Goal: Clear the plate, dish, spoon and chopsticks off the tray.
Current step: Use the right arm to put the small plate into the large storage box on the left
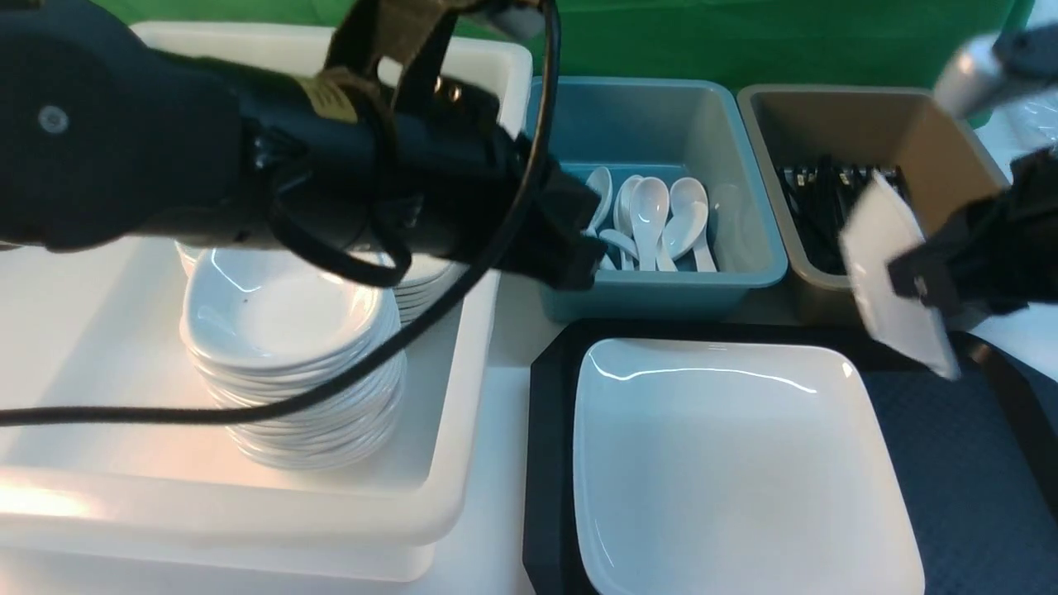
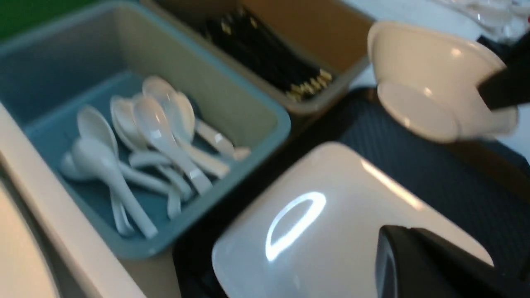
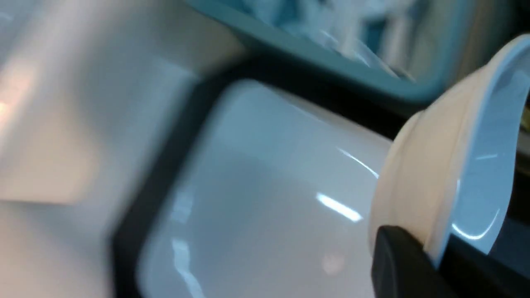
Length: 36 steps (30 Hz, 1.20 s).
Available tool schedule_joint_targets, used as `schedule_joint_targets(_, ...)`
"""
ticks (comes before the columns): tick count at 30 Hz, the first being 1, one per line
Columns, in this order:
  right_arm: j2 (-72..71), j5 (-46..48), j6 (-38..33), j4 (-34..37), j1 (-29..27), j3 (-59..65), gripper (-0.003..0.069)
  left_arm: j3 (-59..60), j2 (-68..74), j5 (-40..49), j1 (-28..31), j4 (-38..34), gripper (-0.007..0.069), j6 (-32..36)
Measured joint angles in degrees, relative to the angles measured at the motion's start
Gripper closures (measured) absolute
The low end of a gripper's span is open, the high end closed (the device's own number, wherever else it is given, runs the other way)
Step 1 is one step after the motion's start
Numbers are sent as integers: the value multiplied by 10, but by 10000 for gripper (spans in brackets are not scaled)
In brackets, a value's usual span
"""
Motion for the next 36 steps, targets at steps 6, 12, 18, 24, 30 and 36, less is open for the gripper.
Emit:
schedule_joint_targets(6, 6, 5, -114, 177, 10, -38, 592, -34, 0, 26, 0, 107, 617, -60)
schedule_joint_targets(12, 74, 4, -153, 198, 111, -123, 592, -73, -20, 156, 0, 393, 617, -298)
schedule_joint_targets(18, 182, 3, -140, 152, 206, -242, 592, -74, -71, 252, 7, 494, 617, -394)
schedule_joint_targets(24, 301, 9, -83, 40, 279, -391, 592, -69, -142, 321, 111, 476, 617, -437)
schedule_joint_targets(30, 379, 20, -68, -27, 323, -481, 592, -18, -208, 312, 226, 415, 617, -433)
schedule_joint_targets(36, 458, 23, -65, -91, 354, -529, 592, 68, -255, 253, 316, 285, 617, -363)
